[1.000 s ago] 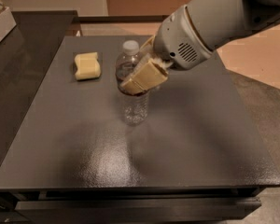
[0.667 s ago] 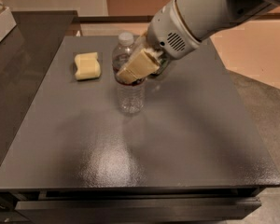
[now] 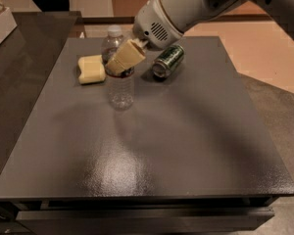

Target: Move water bottle near sponge

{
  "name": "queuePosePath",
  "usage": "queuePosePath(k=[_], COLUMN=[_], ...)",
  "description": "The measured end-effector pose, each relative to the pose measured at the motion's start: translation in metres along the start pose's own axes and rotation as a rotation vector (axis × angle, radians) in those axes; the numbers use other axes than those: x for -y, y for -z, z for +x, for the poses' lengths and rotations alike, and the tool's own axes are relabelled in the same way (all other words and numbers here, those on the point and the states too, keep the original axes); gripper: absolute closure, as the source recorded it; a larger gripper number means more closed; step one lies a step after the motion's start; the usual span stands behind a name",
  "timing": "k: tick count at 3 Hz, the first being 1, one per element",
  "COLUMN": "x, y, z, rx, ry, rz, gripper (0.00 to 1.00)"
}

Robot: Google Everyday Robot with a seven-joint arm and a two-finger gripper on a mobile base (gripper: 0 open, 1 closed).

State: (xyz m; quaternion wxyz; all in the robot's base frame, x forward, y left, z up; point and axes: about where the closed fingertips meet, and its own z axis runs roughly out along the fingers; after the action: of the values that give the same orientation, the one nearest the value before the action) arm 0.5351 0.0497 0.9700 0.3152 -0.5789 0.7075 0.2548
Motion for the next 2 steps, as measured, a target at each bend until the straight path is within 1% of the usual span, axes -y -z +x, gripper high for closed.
queuePosePath(k=[1, 2], x=[0.012, 0.02], y=[-0.016, -0.03], z=[-0.011, -0.019], rx=[0.009, 0.013], ry=[-0.012, -0.026], rz=[-0.033, -0.054], gripper=[1.0, 1.0])
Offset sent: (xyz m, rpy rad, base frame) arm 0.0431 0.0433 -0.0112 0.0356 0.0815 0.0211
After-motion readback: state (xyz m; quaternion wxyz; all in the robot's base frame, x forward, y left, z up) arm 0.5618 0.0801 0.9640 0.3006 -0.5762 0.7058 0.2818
